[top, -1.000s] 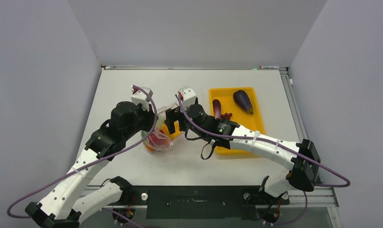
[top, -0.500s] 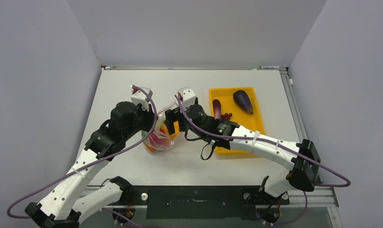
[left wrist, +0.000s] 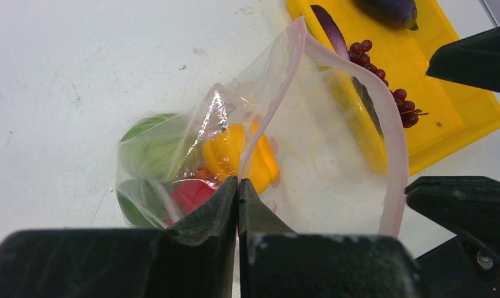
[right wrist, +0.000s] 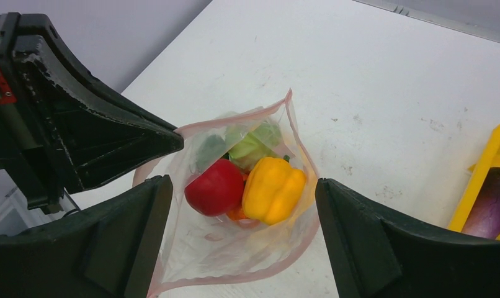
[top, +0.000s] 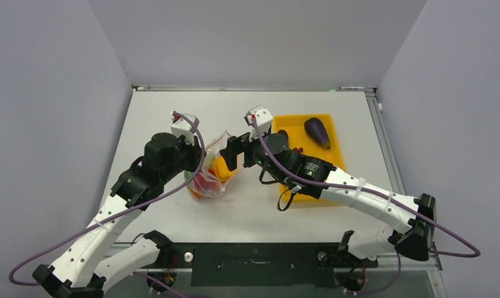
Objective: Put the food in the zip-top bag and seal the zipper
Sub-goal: Place the fake vegetable in the zipper food storage bag, then pick up the fake vegetable from the bin.
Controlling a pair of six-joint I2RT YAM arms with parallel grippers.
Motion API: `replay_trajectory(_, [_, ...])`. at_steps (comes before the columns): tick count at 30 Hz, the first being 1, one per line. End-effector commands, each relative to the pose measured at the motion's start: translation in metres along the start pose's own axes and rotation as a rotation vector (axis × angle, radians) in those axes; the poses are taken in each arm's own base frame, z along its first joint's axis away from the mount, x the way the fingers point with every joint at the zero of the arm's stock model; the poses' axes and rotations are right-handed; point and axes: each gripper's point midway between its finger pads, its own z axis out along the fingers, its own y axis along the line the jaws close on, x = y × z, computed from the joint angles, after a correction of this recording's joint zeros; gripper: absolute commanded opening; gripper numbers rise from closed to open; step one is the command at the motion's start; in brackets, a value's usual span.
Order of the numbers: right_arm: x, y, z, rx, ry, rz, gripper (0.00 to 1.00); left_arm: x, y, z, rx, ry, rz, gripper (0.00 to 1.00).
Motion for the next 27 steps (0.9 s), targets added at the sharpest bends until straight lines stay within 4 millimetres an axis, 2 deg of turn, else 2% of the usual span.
replay_trajectory(1, [-0.033,-0.006,-0.023,0.024,-0.092,0.005,0.88,-0.012,-0.002,0.0,0.01,-0.045,-0.003,0.0])
replay_trajectory(12, [-0.04,-0.065,-0.046,0.244,-0.099,-0.03,0.86,-0.01,-0.001,0.001,0.007,-0.041,-0.003,0.0])
replay_trajectory(19, [-0.026,-0.13,-0.051,0.393,-0.041,-0.011,0.84,-0.01,-0.001,0.001,0.006,-0.039,-0.002,0.0])
replay_trajectory(27, [-0.006,-0.205,-0.067,0.693,0.015,-0.079,0.83,-0.01,-0.001,0.001,0.005,-0.038,-0.002,0.0])
